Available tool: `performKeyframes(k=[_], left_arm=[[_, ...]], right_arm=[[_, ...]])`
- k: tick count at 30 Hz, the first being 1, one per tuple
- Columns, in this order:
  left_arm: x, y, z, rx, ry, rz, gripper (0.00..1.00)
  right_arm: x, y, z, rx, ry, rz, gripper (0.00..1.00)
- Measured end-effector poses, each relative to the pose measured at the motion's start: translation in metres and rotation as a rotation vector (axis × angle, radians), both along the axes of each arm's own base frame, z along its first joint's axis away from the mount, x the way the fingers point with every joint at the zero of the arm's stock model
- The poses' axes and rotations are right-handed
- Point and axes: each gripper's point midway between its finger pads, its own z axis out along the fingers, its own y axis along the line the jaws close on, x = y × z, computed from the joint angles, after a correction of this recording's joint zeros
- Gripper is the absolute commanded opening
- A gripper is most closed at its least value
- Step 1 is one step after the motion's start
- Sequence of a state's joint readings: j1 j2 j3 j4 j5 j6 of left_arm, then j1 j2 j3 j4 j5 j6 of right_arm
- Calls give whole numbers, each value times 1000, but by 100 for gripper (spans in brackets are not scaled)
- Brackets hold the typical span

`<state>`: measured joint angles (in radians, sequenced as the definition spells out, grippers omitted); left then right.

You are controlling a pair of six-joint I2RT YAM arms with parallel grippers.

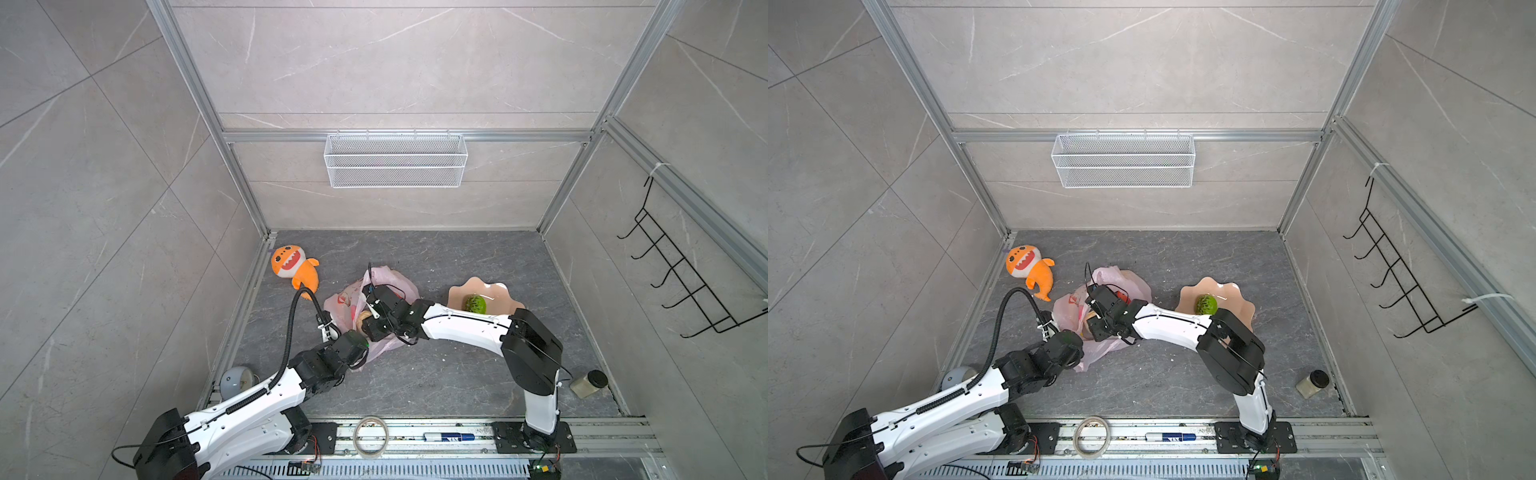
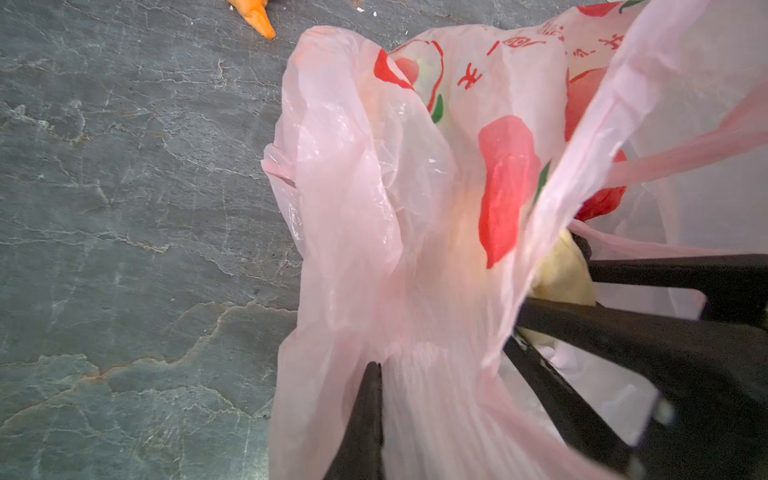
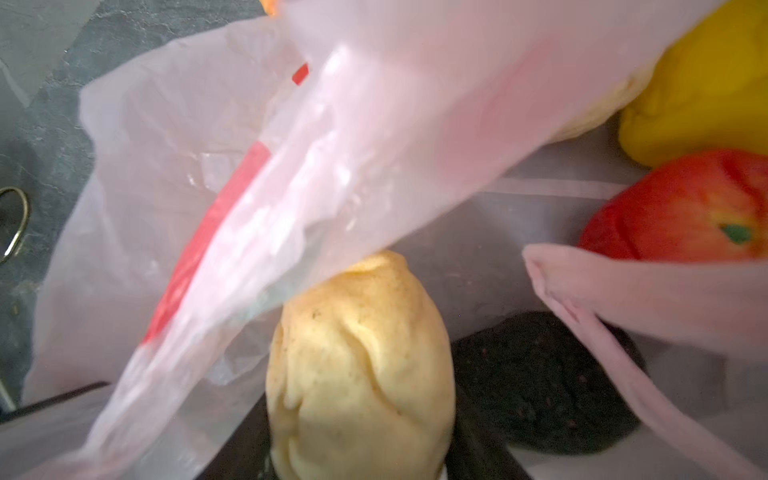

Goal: Take the fake fruits out of the plastic bag
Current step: 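Reach the right gripper down into the bag toward the cream fruit, then grasp the cream fruit with the right gripper and lift it out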

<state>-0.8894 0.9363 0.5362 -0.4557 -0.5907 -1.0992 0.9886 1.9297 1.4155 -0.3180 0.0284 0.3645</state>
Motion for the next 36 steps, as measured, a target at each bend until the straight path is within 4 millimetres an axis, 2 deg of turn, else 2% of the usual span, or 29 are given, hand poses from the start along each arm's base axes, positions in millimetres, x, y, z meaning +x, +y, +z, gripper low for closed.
performKeyframes(k=[6, 14, 25, 31, 36], left_arm=[[5, -7, 10, -11, -24, -18, 0], [10, -17, 21, -36, -49, -51, 0], [14, -31, 5, -25, -10, -82, 0], [15, -37, 7, -50, -14, -95, 0], [18, -41, 8, -55, -16, -100, 0]], right_arm=[[-11, -17, 17, 2, -1, -1, 44], [-26, -38, 30, -3, 9, -2, 42], [-33, -50, 67, 44, -23, -3, 41], [-33, -57, 83, 60, -51, -19, 41], [-32, -67, 111, 97, -107, -46, 41]])
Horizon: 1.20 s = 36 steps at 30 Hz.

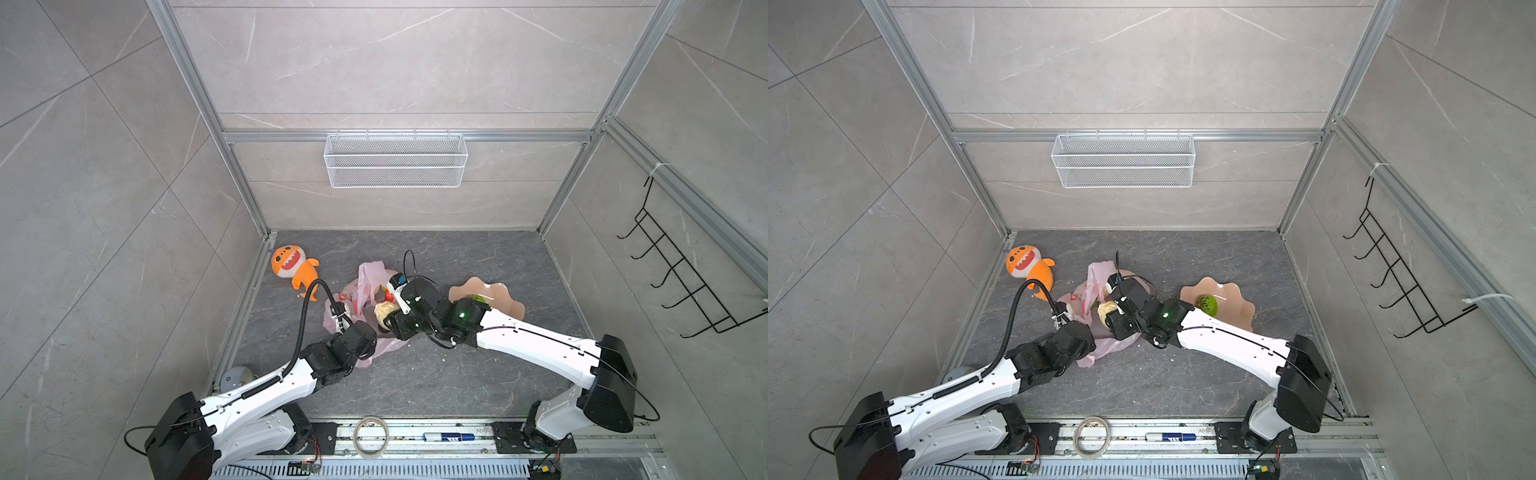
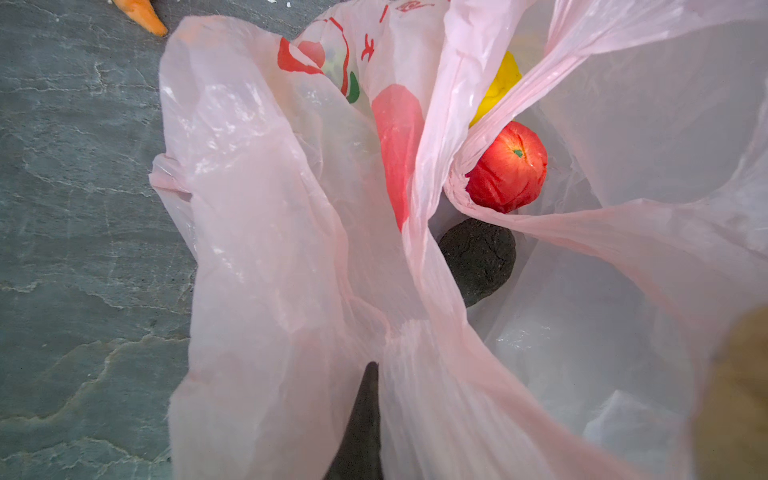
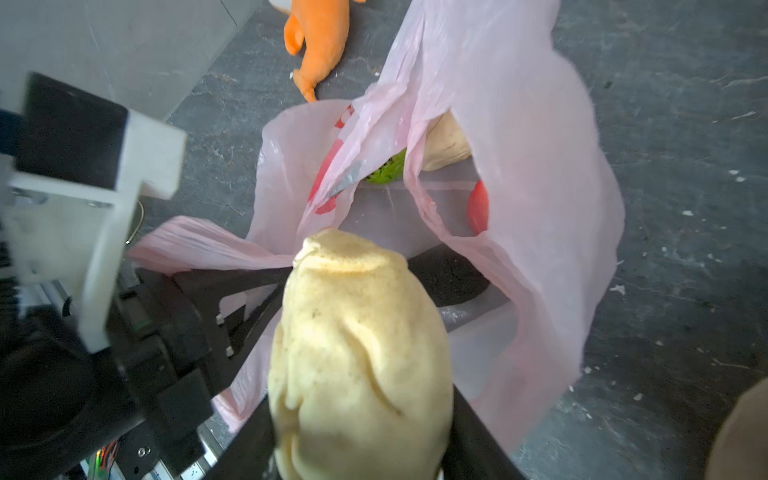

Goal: Take the fake fruits out of the plastic bag
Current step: 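Grasp the cream fruit with the right gripper and lift it out, then carry the cream fruit to the peach bowl and lower it beside the green fruit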

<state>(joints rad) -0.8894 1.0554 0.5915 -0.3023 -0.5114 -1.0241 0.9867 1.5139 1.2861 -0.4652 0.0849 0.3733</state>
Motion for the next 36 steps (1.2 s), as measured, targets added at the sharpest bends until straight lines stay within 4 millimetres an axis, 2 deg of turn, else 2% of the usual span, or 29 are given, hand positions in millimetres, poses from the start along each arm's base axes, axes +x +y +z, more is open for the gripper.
performKeyframes(k=[5, 10, 17, 19, 26, 36], left_arm=[[0, -5, -3, -9, 10, -12, 0], [1, -5, -2, -13, 7, -12, 0], [1, -5, 0, -20, 2, -12, 0], [1, -5, 1, -21, 1, -12, 0], [1, -5, 3, -27, -4, -12, 0], [1, -5, 6, -35, -11, -12, 0]], right_arm=[[8, -24, 30, 28, -61, -65, 42], [25, -68, 36, 9, -86, -178, 41], [53, -149, 16, -58, -62, -404, 39], [58, -167, 8, -81, -51, -456, 39], [69, -219, -21, -141, 8, -607, 39], [77, -292, -44, -143, 80, -812, 38]])
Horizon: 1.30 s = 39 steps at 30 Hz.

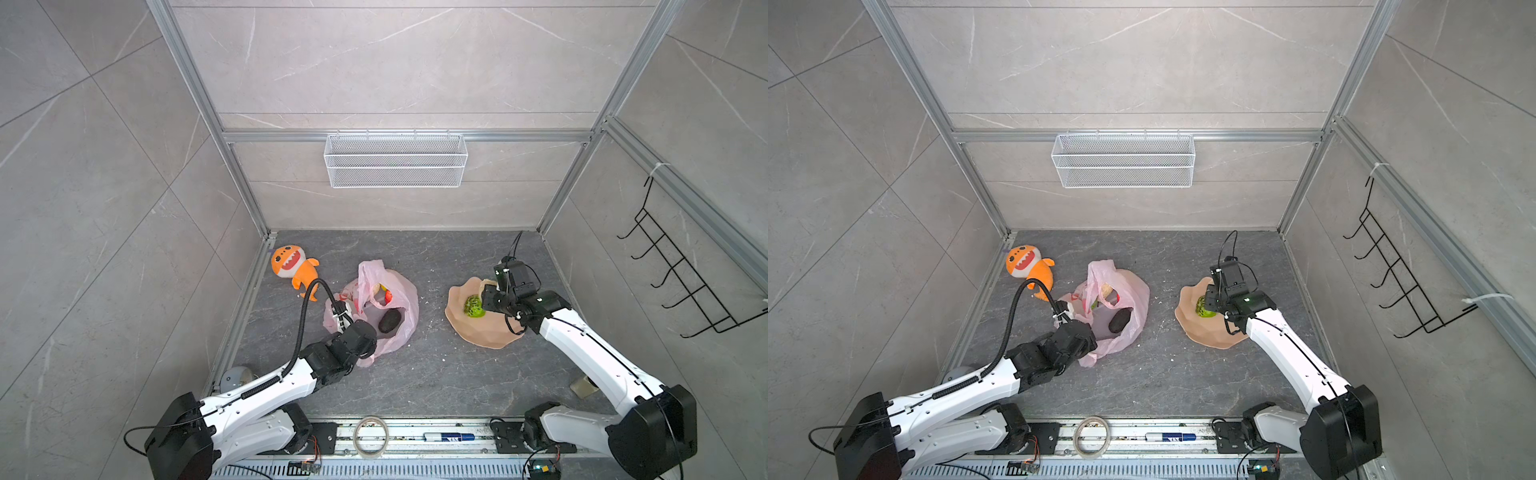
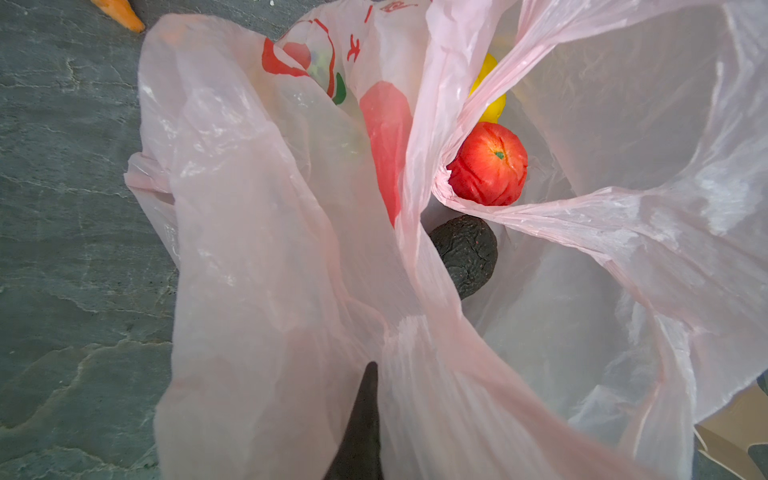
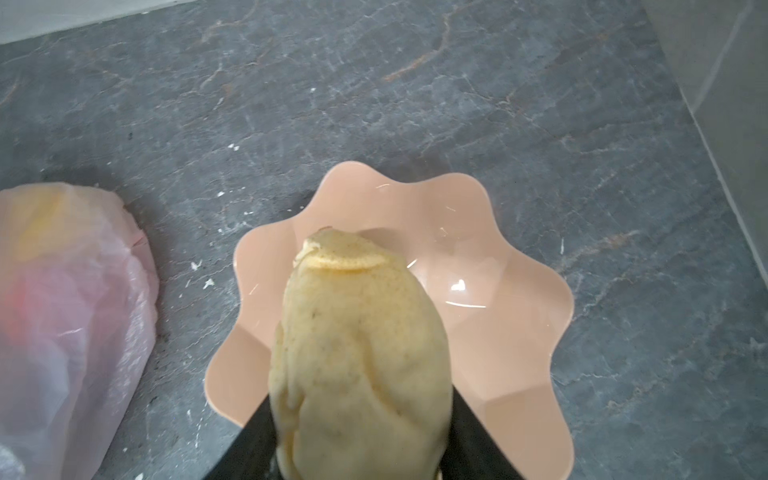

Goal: Take the fake fruits out of the plastic bag
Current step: 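Carry the cream fruit to the peach bowl and lower it beside the green fruit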

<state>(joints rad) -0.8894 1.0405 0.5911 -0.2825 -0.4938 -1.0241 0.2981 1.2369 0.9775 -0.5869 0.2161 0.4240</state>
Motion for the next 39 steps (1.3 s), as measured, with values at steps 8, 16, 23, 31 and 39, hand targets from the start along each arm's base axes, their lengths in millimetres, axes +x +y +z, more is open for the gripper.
performKeyframes(k=[8, 16, 23, 31, 39], left_arm=[[0, 0, 4, -12, -9, 0, 0], [0, 0, 5, -14, -11, 1, 0], [0, 1, 6, -17, -14, 1, 0], [0, 1, 6, -17, -14, 1, 0], [0, 1, 5, -15, -12, 1, 0]], right_arm=[[2, -24, -20, 39, 48, -71, 38], [7, -26, -40, 35, 90, -82, 38], [7, -35, -55, 12, 126, -108, 39], [8, -41, -78, -2, 192, -127, 40], [12, -41, -93, -4, 220, -132, 43]])
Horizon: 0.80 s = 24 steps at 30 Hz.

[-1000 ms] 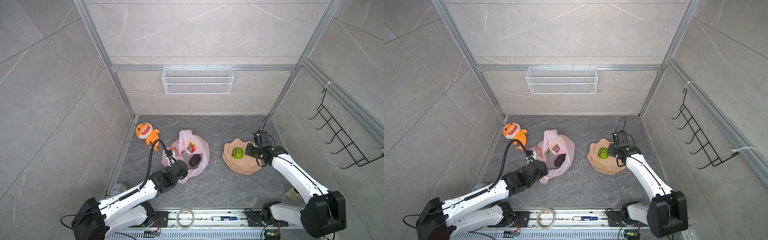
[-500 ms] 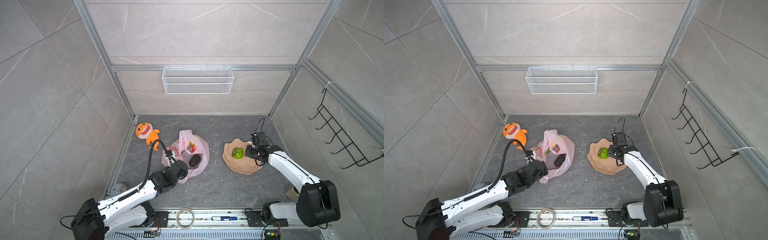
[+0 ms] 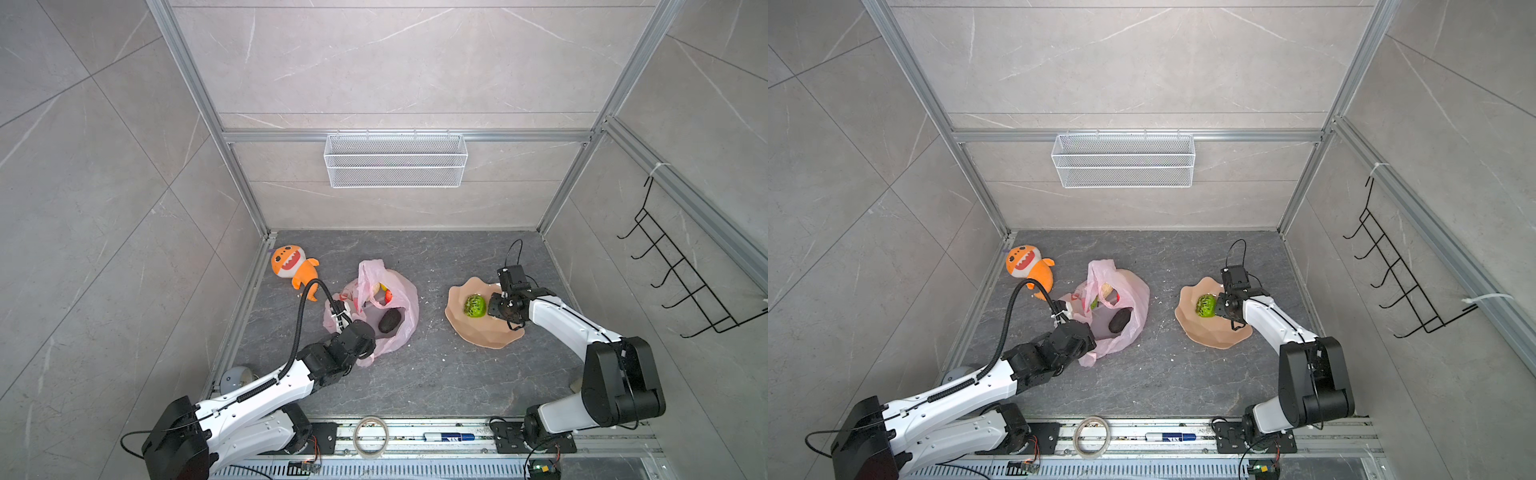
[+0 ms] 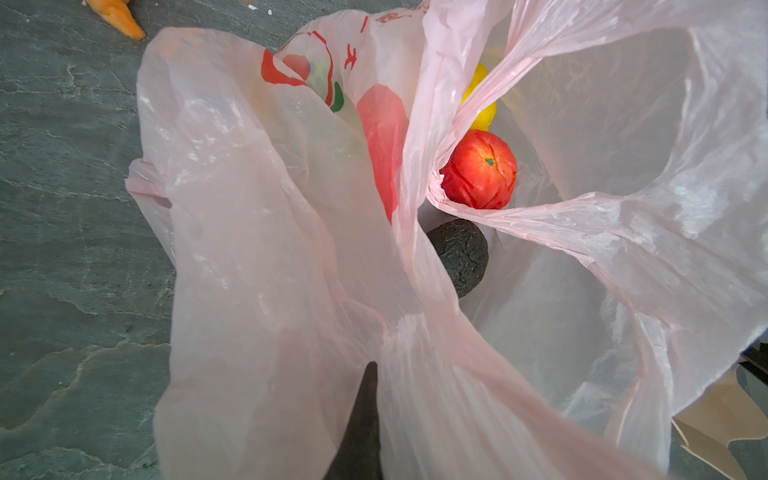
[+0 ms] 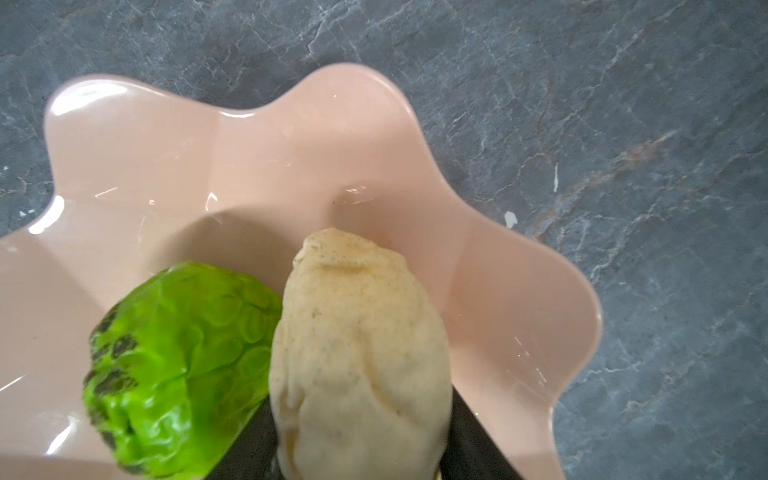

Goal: Take the fake fruits out of the plastic bag
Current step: 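Carry the cream fruit to the peach bowl and lower it beside the green fruit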

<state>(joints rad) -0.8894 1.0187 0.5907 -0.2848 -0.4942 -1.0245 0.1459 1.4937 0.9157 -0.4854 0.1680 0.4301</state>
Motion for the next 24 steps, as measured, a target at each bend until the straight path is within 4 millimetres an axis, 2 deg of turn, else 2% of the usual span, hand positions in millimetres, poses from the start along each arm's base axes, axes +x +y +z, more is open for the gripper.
performKeyframes(k=[4, 14, 24], left_arm=[[0, 0, -1, 3, 2, 0, 0], [0, 0, -3, 8, 7, 0, 0], [0, 0, -3, 9, 7, 0, 0]], right_arm=[[2, 1, -6, 4, 7, 2, 44], [6, 5, -10, 21, 7, 8, 57], [6, 5, -10, 24, 8, 11, 63]])
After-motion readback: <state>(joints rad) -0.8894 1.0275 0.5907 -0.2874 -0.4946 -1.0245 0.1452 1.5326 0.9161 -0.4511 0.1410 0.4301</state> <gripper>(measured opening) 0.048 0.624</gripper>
